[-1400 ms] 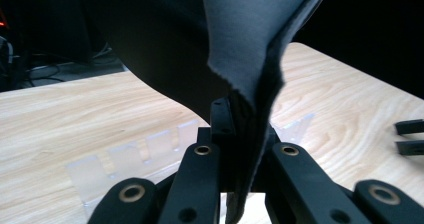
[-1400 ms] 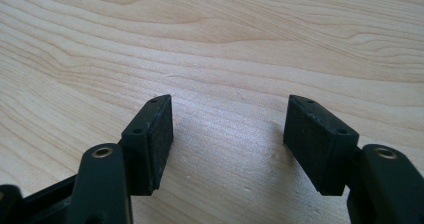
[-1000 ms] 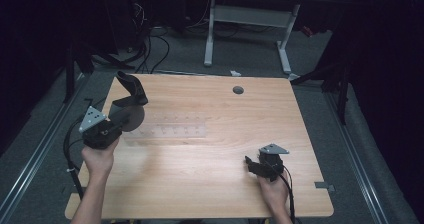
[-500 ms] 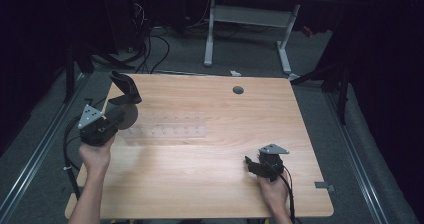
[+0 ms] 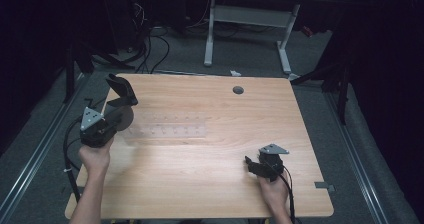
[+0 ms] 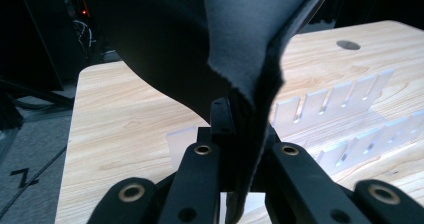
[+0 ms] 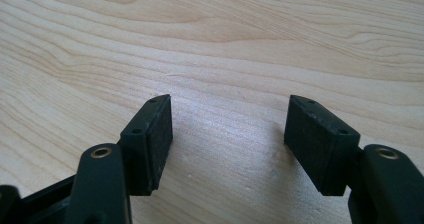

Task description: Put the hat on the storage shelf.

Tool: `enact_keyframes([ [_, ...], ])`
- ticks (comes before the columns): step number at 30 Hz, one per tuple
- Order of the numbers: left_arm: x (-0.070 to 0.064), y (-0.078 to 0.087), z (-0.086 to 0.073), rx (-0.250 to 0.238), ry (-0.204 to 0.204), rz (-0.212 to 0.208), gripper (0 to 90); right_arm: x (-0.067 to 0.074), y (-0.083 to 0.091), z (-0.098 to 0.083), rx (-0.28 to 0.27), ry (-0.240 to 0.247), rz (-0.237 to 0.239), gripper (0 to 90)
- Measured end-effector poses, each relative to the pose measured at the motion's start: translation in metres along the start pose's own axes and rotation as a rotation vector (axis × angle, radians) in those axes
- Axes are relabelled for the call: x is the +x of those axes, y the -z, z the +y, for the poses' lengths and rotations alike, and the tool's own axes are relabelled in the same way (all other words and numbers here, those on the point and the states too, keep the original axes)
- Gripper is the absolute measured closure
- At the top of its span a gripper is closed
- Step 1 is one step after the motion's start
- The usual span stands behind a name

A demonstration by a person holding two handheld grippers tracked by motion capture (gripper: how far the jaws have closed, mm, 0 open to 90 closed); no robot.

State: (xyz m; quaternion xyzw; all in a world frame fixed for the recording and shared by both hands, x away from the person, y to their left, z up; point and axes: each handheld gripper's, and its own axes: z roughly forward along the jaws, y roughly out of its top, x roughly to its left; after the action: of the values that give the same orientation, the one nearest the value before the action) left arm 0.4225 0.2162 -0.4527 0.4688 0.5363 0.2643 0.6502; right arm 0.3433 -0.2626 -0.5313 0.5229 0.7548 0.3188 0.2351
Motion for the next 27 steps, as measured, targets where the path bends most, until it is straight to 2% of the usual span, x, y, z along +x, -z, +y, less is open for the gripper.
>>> enact_keyframes([
  [13,-0.003,-0.001,-0.003,0.014,-0.022,0.018,86.5,0.0,0.0,0.0,0.0,0.0,0.001,36.1],
  [22,-0.004,-0.006,-0.011,0.053,-0.035,0.025,86.4,0.0,0.0,0.0,0.0,0.0,0.002,36.0],
  [27,-0.001,-0.005,-0.013,0.052,-0.01,0.026,86.3,0.0,0.0,0.0,0.001,0.001,0.002,35.9],
])
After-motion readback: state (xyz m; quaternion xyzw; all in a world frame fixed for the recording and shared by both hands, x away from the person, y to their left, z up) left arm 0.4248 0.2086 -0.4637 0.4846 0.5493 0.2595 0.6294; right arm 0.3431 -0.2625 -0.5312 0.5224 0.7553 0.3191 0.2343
